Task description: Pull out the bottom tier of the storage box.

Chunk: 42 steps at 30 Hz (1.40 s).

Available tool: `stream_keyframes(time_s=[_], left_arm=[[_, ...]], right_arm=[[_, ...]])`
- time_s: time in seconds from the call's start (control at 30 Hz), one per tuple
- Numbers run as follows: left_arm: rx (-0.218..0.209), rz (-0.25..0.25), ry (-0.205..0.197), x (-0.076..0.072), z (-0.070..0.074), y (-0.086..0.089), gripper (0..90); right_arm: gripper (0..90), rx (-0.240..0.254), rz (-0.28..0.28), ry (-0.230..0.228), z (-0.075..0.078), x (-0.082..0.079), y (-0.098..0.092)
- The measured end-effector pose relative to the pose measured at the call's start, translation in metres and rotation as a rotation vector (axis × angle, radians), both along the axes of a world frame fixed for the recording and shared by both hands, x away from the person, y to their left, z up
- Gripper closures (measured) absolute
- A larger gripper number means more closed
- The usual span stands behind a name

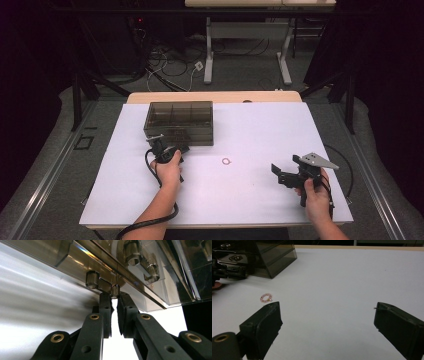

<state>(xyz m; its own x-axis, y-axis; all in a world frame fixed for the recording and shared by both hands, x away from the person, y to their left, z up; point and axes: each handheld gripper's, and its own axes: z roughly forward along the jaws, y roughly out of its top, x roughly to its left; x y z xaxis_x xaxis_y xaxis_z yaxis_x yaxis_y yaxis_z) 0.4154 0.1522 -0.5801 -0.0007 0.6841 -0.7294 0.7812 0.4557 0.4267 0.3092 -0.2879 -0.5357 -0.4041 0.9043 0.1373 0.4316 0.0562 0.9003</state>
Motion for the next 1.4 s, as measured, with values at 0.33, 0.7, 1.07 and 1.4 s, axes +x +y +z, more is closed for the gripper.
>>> stream_keyframes(time_s=[0.33, 0.7, 1.07, 1.4], left_arm=[[-0.009, 0.001, 0.0, -0.005, 0.0, 0.0, 82.2], [-0.015, 0.002, -0.002, -0.008, -0.001, 0.0, 82.2], [-0.02, -0.004, 0.0, -0.013, -0.001, 0.001, 82.3], [-0.029, -0.008, 0.003, -0.018, -0.002, 0.002, 82.2]], right_arm=[[7.2, -0.003, 0.003, -0.003, 0.0, 0.0, 0.0], [7.3, -0.005, 0.001, -0.001, 0.0, 0.0, 0.001], [7.3, -0.004, 0.006, 0.001, 0.0, 0.0, 0.002], [7.2, -0.004, 0.005, 0.004, -0.001, 0.0, 0.002]])
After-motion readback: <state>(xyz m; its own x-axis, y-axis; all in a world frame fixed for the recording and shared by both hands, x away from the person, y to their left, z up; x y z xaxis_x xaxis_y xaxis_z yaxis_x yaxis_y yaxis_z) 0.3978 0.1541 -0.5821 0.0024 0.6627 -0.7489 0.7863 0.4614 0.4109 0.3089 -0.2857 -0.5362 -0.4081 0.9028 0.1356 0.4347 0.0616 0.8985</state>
